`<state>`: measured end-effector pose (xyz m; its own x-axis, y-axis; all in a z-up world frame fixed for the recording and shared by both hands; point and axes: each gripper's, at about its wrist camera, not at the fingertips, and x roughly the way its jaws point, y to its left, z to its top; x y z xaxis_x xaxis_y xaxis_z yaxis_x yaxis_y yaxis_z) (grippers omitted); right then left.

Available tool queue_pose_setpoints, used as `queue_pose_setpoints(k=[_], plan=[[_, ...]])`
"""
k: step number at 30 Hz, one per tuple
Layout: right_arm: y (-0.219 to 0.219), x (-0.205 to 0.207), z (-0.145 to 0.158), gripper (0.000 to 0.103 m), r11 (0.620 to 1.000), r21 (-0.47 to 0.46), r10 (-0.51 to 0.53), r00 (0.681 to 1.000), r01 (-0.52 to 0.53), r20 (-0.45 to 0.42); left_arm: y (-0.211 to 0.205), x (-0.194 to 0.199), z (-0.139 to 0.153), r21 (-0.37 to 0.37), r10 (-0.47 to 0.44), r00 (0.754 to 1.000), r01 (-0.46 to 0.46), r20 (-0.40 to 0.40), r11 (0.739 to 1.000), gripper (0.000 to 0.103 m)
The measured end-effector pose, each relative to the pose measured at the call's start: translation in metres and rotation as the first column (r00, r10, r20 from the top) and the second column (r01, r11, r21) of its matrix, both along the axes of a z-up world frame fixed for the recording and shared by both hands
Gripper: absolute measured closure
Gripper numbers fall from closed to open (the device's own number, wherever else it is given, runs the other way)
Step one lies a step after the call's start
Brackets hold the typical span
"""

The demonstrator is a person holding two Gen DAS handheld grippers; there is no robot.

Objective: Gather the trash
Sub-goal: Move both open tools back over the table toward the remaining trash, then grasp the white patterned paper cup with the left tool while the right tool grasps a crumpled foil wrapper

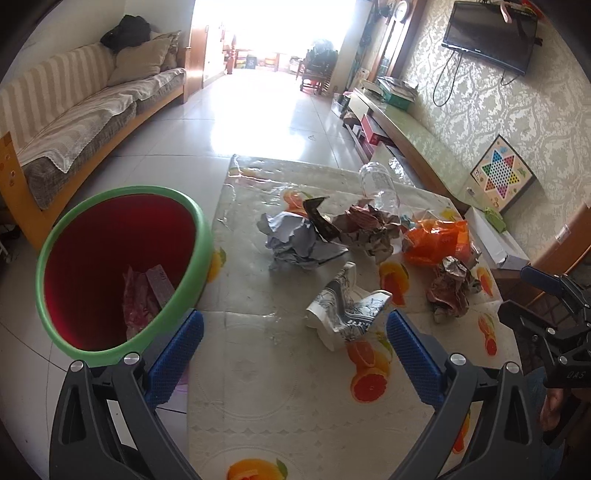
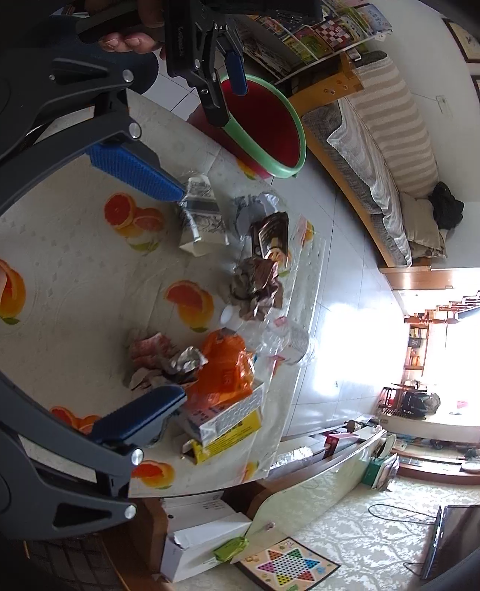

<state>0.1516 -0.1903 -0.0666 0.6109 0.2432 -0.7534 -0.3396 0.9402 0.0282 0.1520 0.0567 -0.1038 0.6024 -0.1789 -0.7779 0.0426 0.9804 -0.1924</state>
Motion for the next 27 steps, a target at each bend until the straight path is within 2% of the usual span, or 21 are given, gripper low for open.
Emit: queue_pose_setpoints(k=[5,9,11,14,18,20,23,25,27], plan=[[-0.038,-0.013,-0.017,0.005,0.998,0.014,-0.06,0.997,0.061,-0.043,-0.039,0.016,-0.021,0.036,-0.089,0.994,0.091,-0.056,0.995,0.008],[-0.062,-0.025,-0.03,0.005,0.994,0.026,-0.101,0.993,0.103,-0.069,-0.063,0.032,-0.036,0.103,-0.172,0.98,0.182,-0.097,0.978,0.008],[-0.072,-0.029,-0.035,0.005,0.992,0.031,-0.118,0.99,0.121,-0.077,-0.073,0.041,-0.044,0.162,-0.201,0.972,0.22,-0.124,0.962,0.008],[-0.084,-0.033,-0.04,0.005,0.988,0.042,-0.145,0.986,0.149,-0.087,-0.08,0.055,-0.054,0.222,-0.223,0.961,0.256,-0.161,0.941,0.008],[-0.098,-0.034,-0.042,0.005,0.981,0.055,-0.179,0.98,0.184,-0.09,-0.081,0.066,-0.06,0.256,-0.222,0.958,0.263,-0.18,0.93,0.009],[-0.105,-0.034,-0.044,0.005,0.977,0.067,-0.193,0.976,0.2,-0.097,-0.082,0.072,-0.062,0.238,-0.223,0.956,0.265,-0.191,0.934,0.013],[-0.111,-0.033,-0.046,0.005,0.975,0.069,-0.205,0.974,0.212,-0.101,-0.081,0.075,-0.068,0.219,-0.219,0.95,0.268,-0.222,0.938,0.029],[-0.114,-0.032,-0.047,0.005,0.974,0.071,-0.208,0.973,0.215,-0.101,-0.08,0.074,-0.071,0.222,-0.215,0.947,0.268,-0.237,0.937,0.047],[-0.115,-0.03,-0.047,0.005,0.974,0.07,-0.208,0.973,0.215,-0.1,-0.08,0.073,-0.073,0.218,-0.213,0.948,0.265,-0.235,0.939,0.049]])
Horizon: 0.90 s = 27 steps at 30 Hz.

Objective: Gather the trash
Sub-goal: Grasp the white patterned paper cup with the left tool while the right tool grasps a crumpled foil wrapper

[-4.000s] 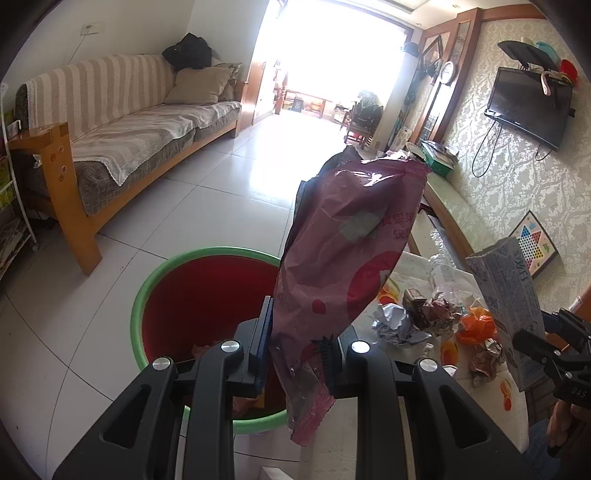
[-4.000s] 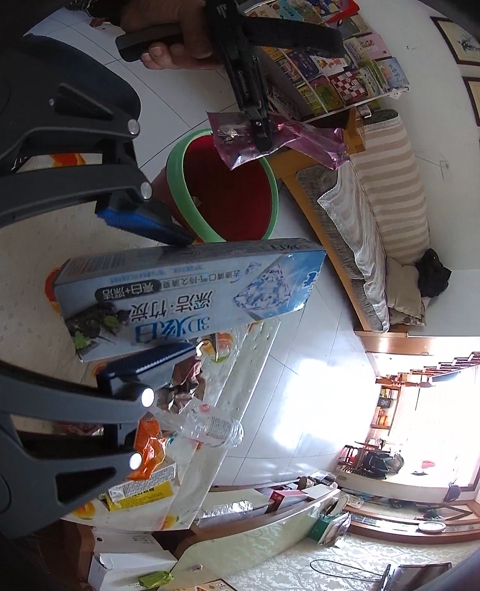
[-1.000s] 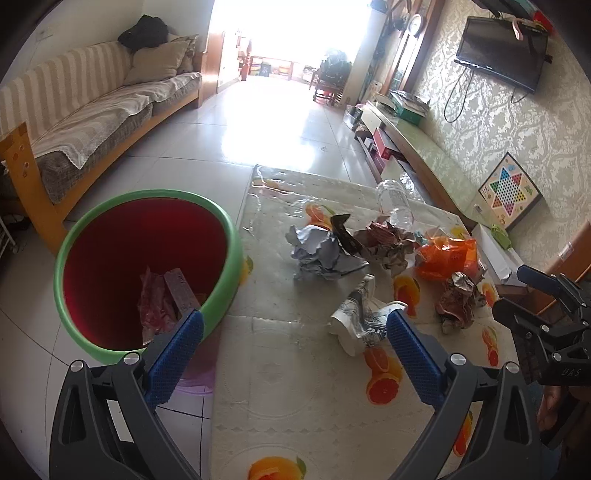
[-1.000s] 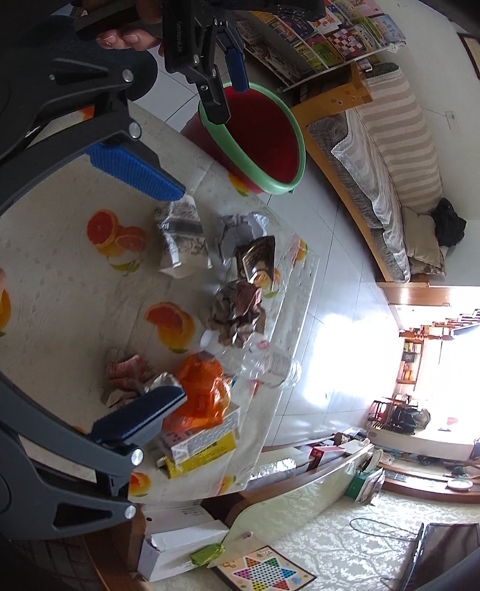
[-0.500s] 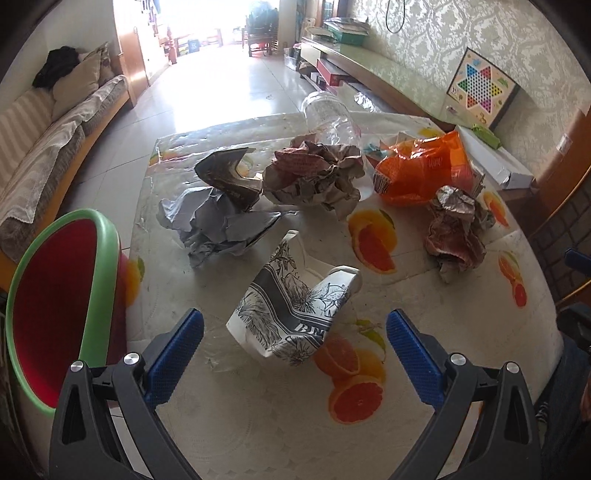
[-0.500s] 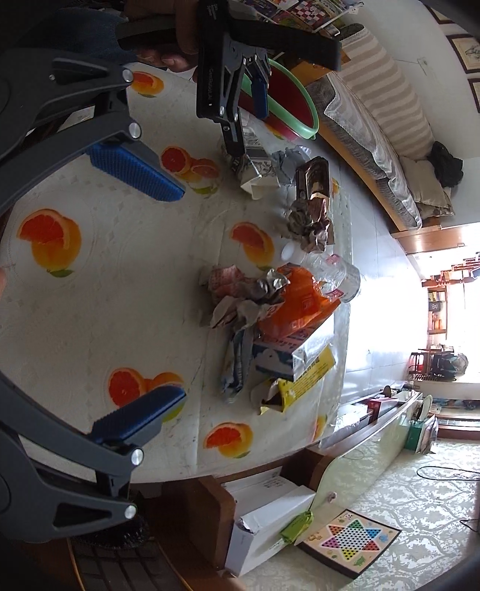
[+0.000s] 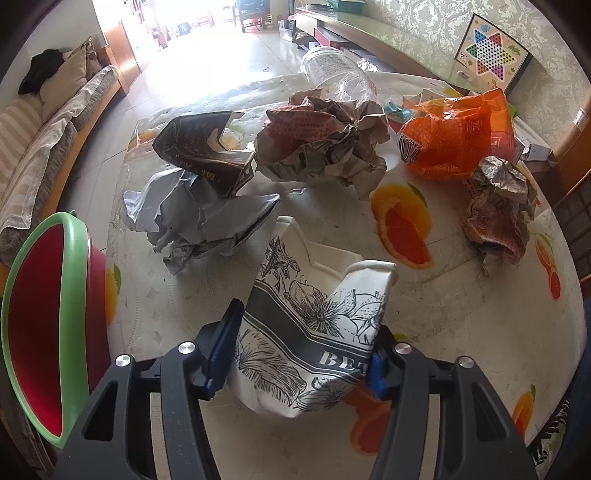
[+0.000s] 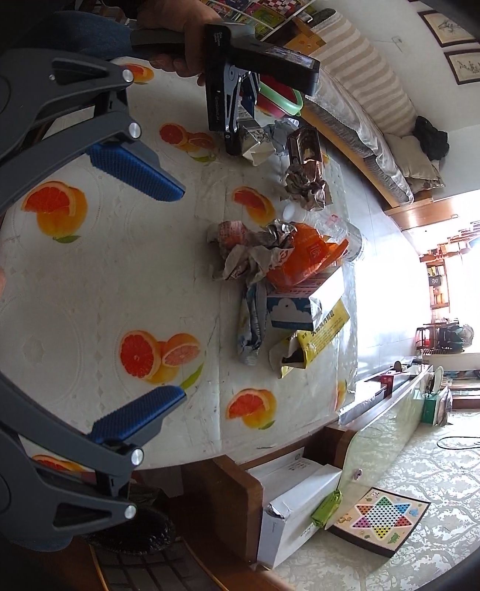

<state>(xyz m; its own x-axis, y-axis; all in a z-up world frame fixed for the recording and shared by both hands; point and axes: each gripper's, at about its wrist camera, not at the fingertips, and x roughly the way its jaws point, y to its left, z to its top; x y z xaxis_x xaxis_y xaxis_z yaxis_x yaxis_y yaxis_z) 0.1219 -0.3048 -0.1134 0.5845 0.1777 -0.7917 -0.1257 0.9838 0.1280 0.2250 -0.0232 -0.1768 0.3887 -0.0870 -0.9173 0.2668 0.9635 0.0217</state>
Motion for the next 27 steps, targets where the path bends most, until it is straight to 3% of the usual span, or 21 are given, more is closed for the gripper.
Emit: queue_pose_setpoints(k=[14,23,24,27], plan=[[0.035,0.046,-0.004,0.005,0.995,-0.04,0.09,0.996,-0.089,0.03,0.022,-0.057,0.024,-0.091,0.058,0.998,-0.054,0.04,0.994,0.05],[0.074,0.084,-0.031,0.005,0.986,-0.124,0.114,0.993,-0.11,0.021,0.025,-0.087,0.058,-0.164,0.065,0.992,-0.047,0.106,0.985,0.051],[0.075,0.086,-0.034,0.008,0.986,-0.135,0.106,0.994,-0.102,0.02,0.027,-0.088,0.061,-0.169,0.07,0.991,-0.051,0.11,0.984,0.051],[0.075,0.095,-0.046,0.055,0.986,-0.136,0.091,0.995,-0.095,-0.034,0.036,-0.093,0.068,-0.194,0.092,0.988,-0.067,0.123,0.979,0.051]])
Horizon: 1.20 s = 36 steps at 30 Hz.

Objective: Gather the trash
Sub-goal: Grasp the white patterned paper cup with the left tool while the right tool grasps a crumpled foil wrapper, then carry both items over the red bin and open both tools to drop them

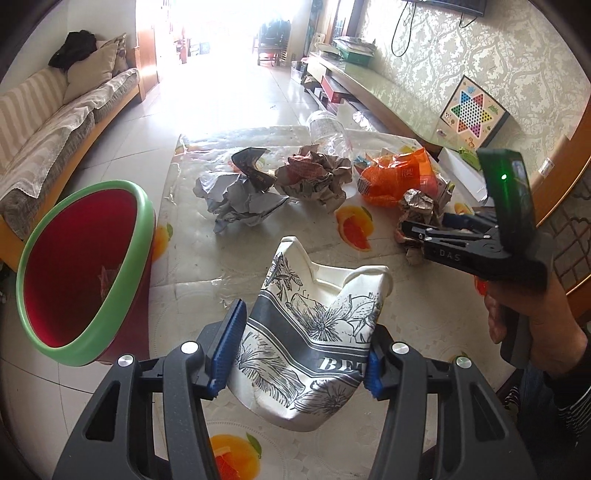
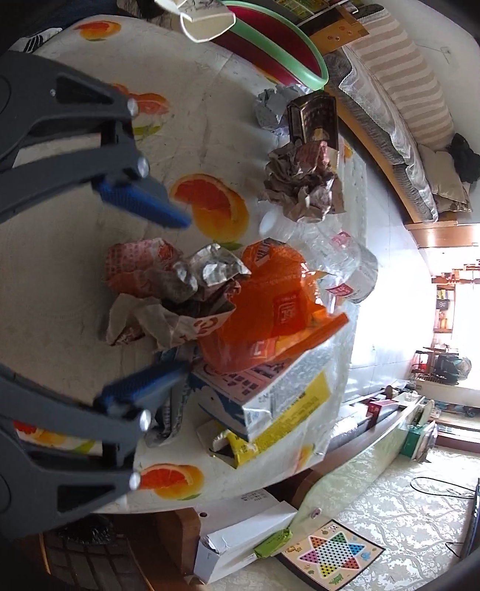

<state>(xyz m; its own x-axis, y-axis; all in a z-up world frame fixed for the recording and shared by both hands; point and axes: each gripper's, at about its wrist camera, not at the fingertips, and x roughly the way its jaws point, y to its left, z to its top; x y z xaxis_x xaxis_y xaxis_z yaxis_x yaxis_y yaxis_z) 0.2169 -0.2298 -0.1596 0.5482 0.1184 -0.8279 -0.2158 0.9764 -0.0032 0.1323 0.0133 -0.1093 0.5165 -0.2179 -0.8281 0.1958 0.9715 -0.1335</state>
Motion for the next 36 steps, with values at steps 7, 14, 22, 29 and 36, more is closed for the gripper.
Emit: queue_pose_setpoints(k=[7,14,22,29,36], plan=[[-0.005,-0.01,0.002,0.068,1.0,0.019,-0.006,1.0,0.006,-0.012,0.014,-0.005,0.001,-0.023,0.031,0.999,-0.03,0.012,0.999,0.051],[-0.01,-0.033,0.031,0.068,0.999,0.032,-0.015,0.999,0.014,0.035,0.019,-0.011,0.001,-0.05,0.042,0.999,-0.04,0.026,0.998,0.051],[-0.001,-0.059,0.065,0.068,0.998,0.054,0.008,0.996,-0.013,0.088,0.037,-0.015,0.01,-0.076,0.091,0.993,-0.086,0.07,0.993,0.051],[0.029,-0.065,0.086,0.068,0.994,0.073,0.068,0.991,-0.077,0.115,0.072,-0.015,0.028,-0.088,0.169,0.977,-0.159,0.126,0.983,0.051],[0.075,-0.065,0.101,0.068,0.984,0.066,0.154,0.978,-0.164,0.139,0.123,-0.006,0.036,-0.109,0.278,0.947,-0.263,0.159,0.959,0.051]])
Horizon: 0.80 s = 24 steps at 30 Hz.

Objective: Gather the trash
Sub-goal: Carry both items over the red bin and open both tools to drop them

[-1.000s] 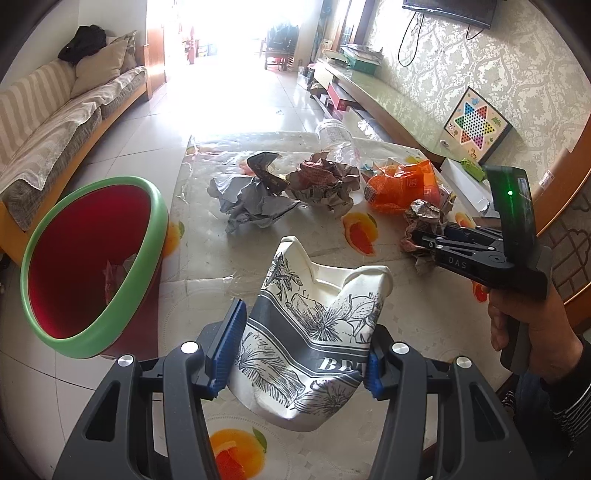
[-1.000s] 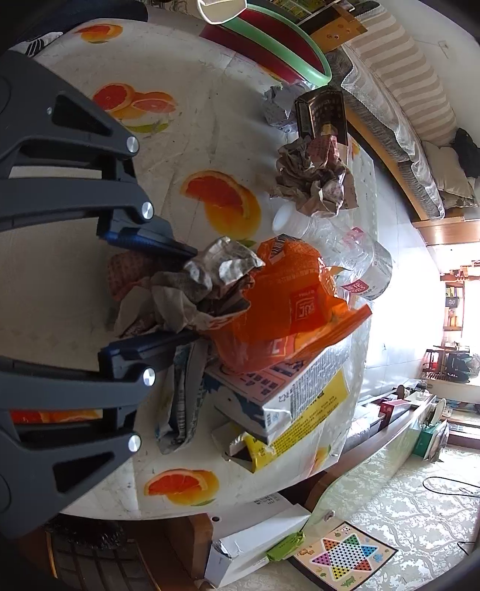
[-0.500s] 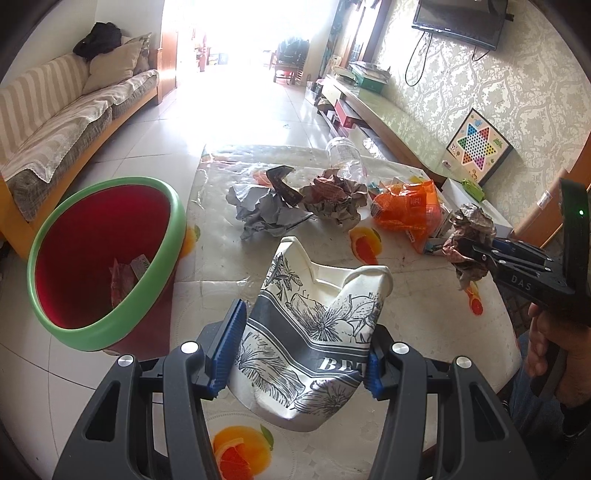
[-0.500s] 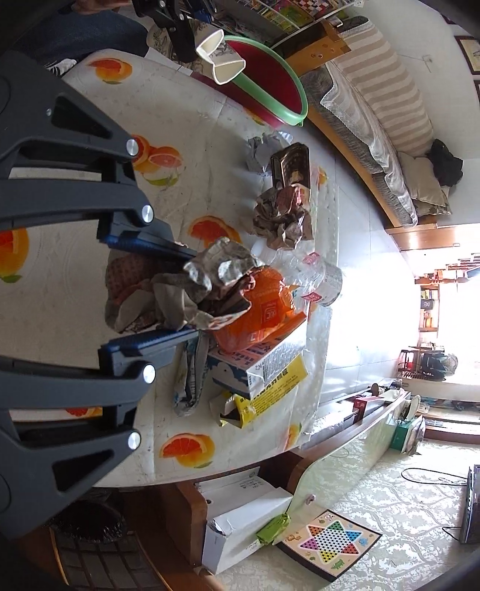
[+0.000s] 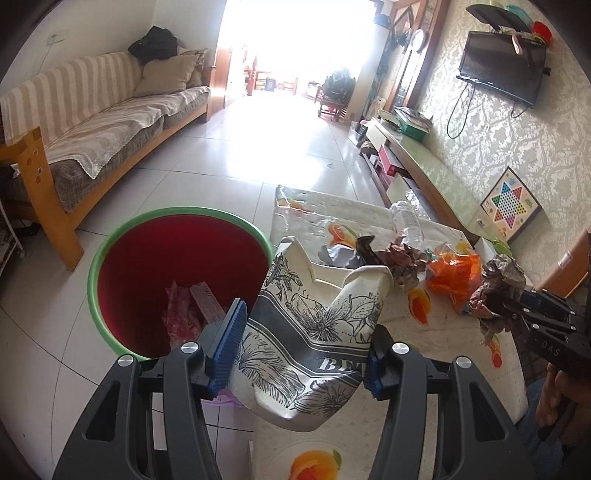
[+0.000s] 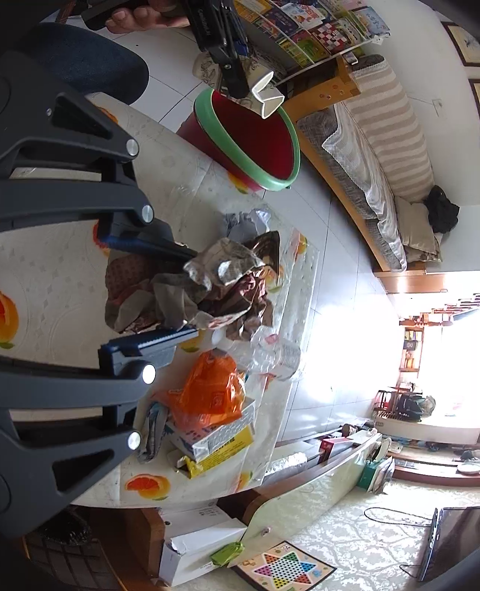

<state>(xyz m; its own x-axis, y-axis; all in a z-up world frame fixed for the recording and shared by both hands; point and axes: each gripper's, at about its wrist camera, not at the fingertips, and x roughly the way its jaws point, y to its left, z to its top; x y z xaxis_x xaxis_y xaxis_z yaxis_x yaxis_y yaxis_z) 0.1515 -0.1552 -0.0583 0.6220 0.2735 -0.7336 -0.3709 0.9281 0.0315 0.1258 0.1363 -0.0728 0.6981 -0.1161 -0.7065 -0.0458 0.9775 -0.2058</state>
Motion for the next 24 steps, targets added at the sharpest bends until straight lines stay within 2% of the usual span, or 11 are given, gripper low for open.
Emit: queue_pose_setpoints(k=[9,16,17,19,22,24], plan=[[0.058,0.001,0.009,0.068,0.996,-0.007,0.093,0.996,-0.093,0.011,0.071,0.032,-0.001,0.011,0.113,0.994,-0.113,-0.003,0.994,0.051],[0.094,0.006,0.009,0.068,0.989,-0.013,0.147,0.989,-0.147,0.004,0.104,0.047,-0.01,0.02,0.158,0.987,-0.158,-0.031,0.987,0.049],[0.097,0.006,0.01,0.068,0.988,-0.012,0.151,0.988,-0.151,0.005,0.107,0.048,-0.013,0.017,0.162,0.986,-0.162,-0.039,0.987,0.047],[0.105,0.008,0.012,0.068,0.987,-0.011,0.159,0.987,-0.159,0.009,0.111,0.05,-0.016,0.01,0.165,0.985,-0.165,-0.044,0.986,0.029],[0.113,0.011,0.012,0.068,0.986,-0.007,0.168,0.986,-0.167,0.008,0.111,0.05,-0.019,0.008,0.165,0.985,-0.165,-0.046,0.986,0.023],[0.117,0.012,0.013,0.068,0.985,-0.007,0.172,0.985,-0.172,0.01,0.112,0.048,-0.02,0.006,0.167,0.985,-0.167,-0.044,0.986,0.022]])
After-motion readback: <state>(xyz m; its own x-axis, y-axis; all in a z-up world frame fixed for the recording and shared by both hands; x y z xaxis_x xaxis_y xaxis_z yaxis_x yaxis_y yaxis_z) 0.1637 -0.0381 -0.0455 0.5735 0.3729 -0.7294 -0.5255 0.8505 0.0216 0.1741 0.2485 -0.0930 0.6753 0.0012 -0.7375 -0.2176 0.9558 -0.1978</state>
